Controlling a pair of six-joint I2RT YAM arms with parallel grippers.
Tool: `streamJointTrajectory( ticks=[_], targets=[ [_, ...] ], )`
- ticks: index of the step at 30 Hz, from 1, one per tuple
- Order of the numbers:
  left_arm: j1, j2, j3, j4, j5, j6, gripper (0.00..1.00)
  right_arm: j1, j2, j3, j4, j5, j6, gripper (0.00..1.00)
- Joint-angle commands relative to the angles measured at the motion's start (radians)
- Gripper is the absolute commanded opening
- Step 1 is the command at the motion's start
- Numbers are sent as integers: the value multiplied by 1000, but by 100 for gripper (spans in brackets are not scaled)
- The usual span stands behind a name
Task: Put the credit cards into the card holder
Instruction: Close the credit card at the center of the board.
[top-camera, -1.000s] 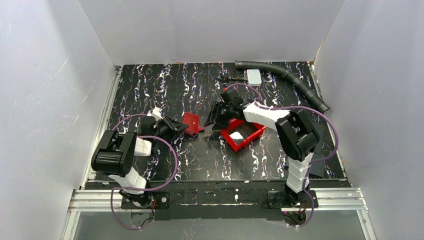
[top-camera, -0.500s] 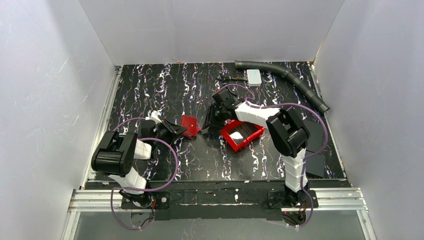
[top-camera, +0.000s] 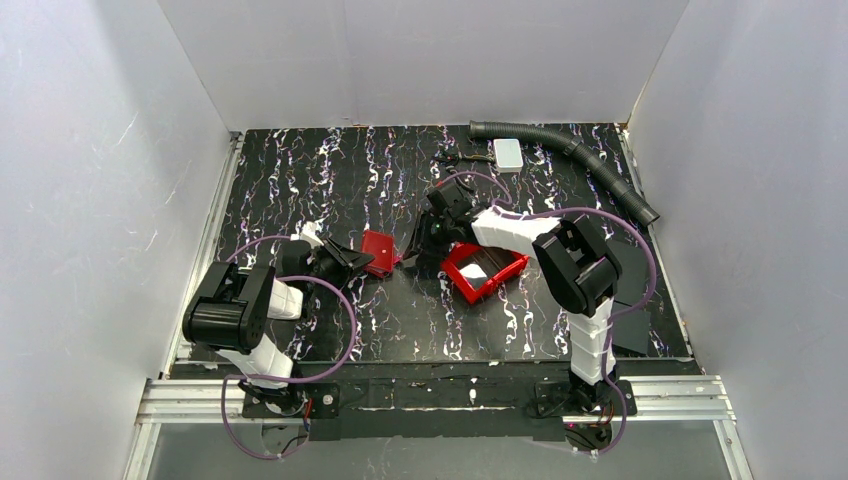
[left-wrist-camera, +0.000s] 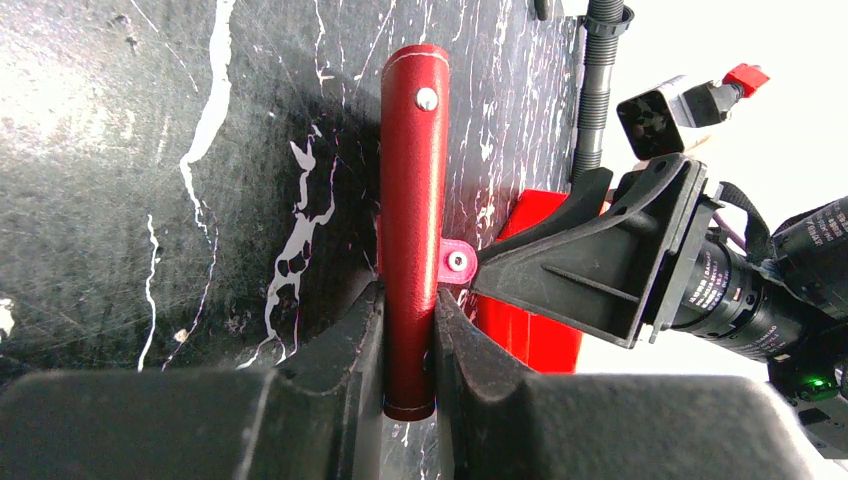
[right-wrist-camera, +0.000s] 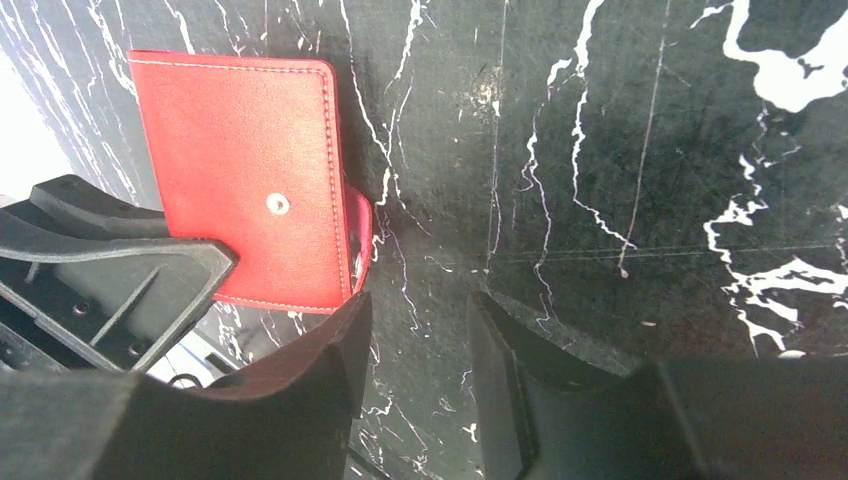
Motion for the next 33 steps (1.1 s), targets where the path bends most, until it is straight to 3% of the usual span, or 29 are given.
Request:
streamJointTrajectory(
  ticks=[1, 4, 9, 16, 24, 30, 33],
  targets=[
    [0, -21, -12, 22, -17, 18, 0, 5, 5, 19, 53, -17, 15, 45],
    [1, -22, -15, 22, -17, 20, 0, 5, -1, 16, 59, -25, 15, 43],
    [0, -22, -16, 22, -16, 18, 0, 5, -49, -4, 74, -20, 18, 51],
    [0, -16, -14, 22, -17, 16, 0, 5, -12, 30, 75, -35, 18, 52],
    [1, -19, -14, 22, -17, 16, 0, 7, 23, 24, 123, -62, 43, 31],
    [0, -16, -14, 22, -18, 15, 0, 7, 28, 13, 149, -78, 57, 27],
    [1, -14, -17, 22, -19, 16, 0, 7, 29, 14, 160, -77, 57, 18]
  ],
)
